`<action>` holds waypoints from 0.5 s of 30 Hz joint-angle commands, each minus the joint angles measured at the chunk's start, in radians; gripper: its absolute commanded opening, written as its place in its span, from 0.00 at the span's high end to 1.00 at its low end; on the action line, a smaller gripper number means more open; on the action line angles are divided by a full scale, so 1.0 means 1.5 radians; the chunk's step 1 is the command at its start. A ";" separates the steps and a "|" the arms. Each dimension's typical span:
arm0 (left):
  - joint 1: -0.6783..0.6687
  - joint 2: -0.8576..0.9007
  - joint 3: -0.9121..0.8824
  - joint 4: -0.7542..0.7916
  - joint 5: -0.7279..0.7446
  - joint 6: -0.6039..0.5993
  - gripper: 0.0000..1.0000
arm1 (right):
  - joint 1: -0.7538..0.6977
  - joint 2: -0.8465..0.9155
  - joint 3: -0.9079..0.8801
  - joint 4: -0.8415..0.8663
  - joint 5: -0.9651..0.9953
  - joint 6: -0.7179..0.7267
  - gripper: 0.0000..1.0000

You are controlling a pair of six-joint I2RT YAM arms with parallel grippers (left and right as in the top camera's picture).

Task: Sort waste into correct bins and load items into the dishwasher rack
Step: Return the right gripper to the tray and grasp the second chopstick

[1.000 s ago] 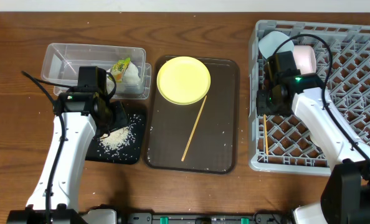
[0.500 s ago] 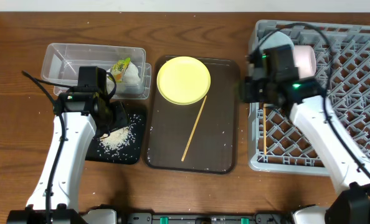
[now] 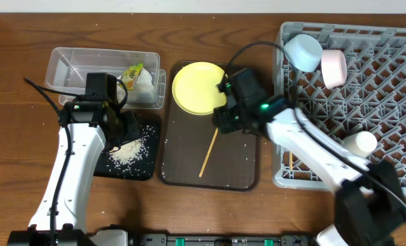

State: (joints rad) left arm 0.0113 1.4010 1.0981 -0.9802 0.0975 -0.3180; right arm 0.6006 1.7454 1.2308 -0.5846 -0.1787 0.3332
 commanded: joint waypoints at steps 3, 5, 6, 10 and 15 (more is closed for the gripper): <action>0.003 -0.002 0.000 -0.002 -0.008 -0.004 0.38 | 0.053 0.079 0.010 0.016 0.062 0.109 0.48; 0.003 -0.002 0.000 -0.002 -0.008 -0.004 0.37 | 0.063 0.099 0.010 0.017 0.076 0.126 0.48; 0.003 -0.002 0.000 -0.002 -0.008 -0.004 0.37 | 0.069 0.111 0.010 0.016 0.088 0.130 0.49; 0.003 -0.002 0.000 -0.002 -0.008 -0.004 0.37 | 0.085 0.142 0.010 0.002 0.129 0.130 0.49; 0.003 -0.002 0.000 -0.002 -0.008 -0.004 0.37 | 0.086 0.158 0.010 -0.049 0.179 0.154 0.58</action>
State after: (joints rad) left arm 0.0113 1.4010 1.0981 -0.9802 0.0975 -0.3180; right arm 0.7246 1.9553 1.2400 -0.6327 0.0074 0.5156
